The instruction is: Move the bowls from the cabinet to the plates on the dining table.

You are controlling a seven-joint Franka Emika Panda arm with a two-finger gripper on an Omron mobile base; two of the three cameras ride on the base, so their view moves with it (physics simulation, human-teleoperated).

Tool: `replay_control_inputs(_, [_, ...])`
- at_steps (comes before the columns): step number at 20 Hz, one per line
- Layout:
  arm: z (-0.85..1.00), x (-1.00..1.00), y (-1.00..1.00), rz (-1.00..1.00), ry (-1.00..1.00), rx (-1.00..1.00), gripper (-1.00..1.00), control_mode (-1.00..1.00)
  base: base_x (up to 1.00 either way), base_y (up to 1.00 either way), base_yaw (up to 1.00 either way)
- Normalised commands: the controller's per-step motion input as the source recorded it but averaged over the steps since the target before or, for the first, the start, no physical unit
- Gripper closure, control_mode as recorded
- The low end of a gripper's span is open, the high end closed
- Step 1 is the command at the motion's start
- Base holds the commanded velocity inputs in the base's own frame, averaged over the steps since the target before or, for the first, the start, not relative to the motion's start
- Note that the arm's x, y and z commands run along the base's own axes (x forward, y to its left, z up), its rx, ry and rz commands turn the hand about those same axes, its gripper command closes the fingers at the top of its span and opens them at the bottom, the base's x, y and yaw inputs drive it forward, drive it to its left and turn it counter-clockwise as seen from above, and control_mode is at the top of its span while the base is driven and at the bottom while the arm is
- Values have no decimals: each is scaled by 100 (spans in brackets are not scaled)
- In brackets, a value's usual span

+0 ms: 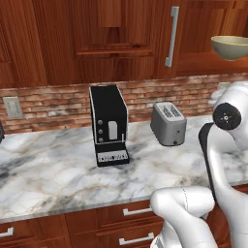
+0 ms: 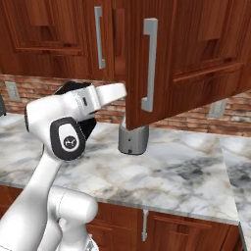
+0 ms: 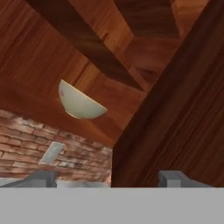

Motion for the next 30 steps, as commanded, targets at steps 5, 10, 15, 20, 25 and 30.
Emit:
replay_control_inputs(5, [16, -45, -60, 0, -7, 23, -100, -100, 0, 0, 0])
replay_control_inputs(10, [9, -33, -68, 0, -6, 26, -100, -100, 0, 0, 0])
replay_control_inputs(15, [2, -23, -73, 0, -5, 30, -100, -100, 0, 0, 0])
replay_control_inputs(20, [0, -14, -64, 0, -4, 27, -100, -100, 0, 0, 0])
replay_control_inputs(25, [0, -4, -56, 1, -5, 23, -100, -100, 0, 0, 0])
replay_control_inputs(30, [0, 0, -33, 6, -6, 15, -100, -100, 0, 0, 0])
